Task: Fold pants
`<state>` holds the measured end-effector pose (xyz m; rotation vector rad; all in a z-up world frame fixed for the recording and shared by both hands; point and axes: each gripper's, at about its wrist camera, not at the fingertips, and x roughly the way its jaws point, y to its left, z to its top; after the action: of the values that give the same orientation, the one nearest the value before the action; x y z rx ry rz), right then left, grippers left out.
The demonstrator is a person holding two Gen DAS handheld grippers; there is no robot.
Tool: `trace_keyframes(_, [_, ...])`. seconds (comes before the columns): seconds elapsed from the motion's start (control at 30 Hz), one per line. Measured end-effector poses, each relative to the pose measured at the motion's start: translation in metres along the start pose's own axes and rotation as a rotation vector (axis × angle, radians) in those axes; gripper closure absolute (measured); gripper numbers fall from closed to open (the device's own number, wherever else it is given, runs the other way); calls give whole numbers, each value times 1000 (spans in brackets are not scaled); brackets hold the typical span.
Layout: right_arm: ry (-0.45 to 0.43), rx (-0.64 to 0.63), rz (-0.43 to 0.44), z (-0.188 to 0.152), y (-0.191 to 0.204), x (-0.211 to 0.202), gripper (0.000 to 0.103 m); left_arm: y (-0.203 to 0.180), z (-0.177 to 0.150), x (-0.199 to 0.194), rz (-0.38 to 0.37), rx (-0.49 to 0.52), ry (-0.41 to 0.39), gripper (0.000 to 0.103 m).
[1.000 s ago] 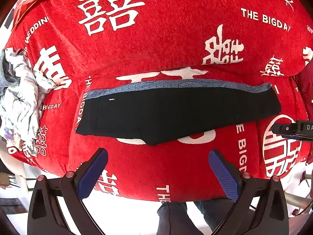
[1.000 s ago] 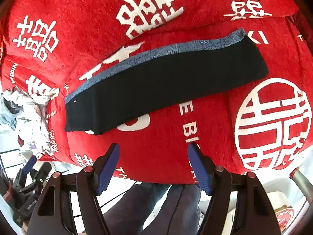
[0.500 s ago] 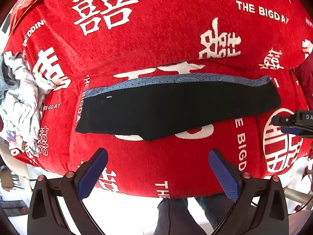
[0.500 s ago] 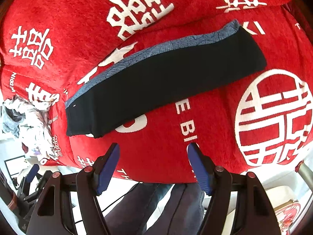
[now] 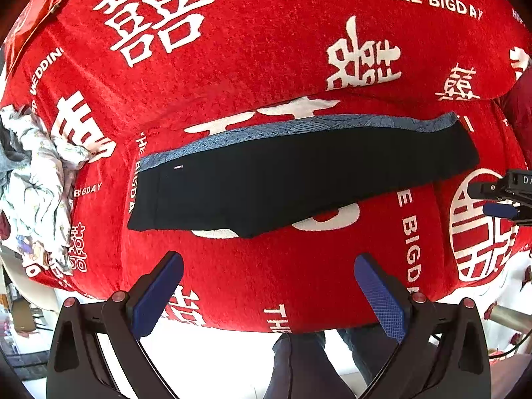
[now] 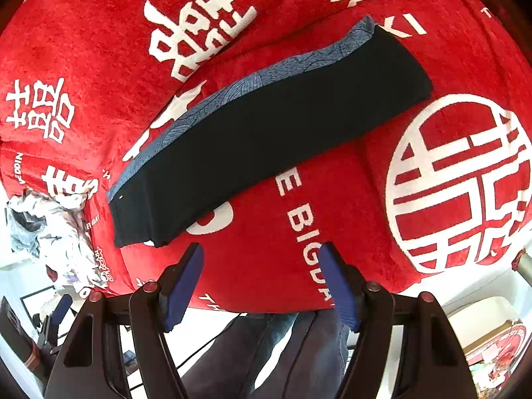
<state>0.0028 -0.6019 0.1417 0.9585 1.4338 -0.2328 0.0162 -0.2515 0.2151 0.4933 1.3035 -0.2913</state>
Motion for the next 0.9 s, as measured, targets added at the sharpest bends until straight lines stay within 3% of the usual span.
trace_keyframes(0.9, [-35,93,40,1,-42,-1,28,-25,8,9,20,68,21,0])
